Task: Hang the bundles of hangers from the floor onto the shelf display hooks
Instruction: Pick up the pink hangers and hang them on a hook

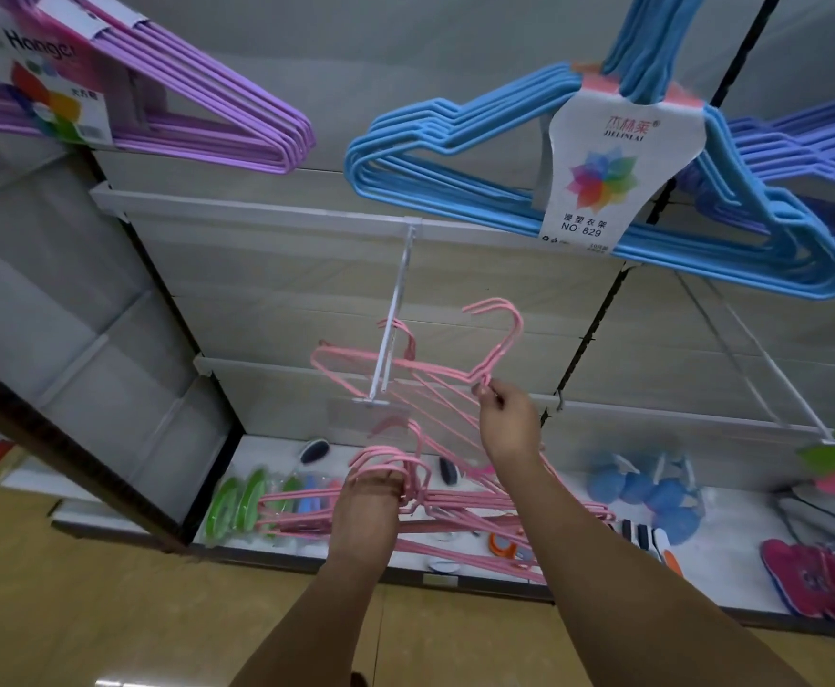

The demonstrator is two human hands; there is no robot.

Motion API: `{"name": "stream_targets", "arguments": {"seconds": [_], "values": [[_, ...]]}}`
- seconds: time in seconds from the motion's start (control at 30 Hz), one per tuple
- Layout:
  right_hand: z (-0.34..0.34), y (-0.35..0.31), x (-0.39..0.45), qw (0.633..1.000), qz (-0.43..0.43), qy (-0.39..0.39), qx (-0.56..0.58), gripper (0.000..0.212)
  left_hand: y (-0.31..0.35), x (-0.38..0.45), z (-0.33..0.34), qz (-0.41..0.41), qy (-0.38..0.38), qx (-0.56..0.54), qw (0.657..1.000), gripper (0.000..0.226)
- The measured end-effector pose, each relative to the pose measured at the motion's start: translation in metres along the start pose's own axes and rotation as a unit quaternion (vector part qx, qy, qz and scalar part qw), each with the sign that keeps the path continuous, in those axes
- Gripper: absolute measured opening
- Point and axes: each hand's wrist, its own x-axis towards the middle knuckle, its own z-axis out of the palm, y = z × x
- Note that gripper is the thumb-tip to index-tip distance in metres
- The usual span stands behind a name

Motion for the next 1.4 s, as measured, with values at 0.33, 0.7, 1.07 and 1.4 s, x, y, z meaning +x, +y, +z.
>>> {"name": "stream_targets", "arguments": {"seconds": [0.33, 0.7, 1.07, 1.4], "values": [[0.013, -0.001, 0.024, 0.998, 0.041, -0.043, -0.001, 0.022, -0.009, 0.012, -0.004, 0.08, -0.068, -0.004, 0.994, 0.023], [0.016, 0.005, 0.02, 0.988, -0.042, -0.108, -0.105, 0.02, -0.015, 0.022, 0.011, 0.189, -0.068, 0.22, 0.955, 0.036], [0.05, -0.007, 0.024, 0.958, -0.055, -0.232, -0.161, 0.021, -0.039, 0.039, -0.002, 0.132, -0.051, 0.165, 0.976, 0.037], [0.057, -0.003, 0.034, 0.95, -0.046, -0.174, -0.255, 0.032, -0.037, 0.042, -0.005, 0.127, -0.072, 0.213, 0.966, 0.037]]}}
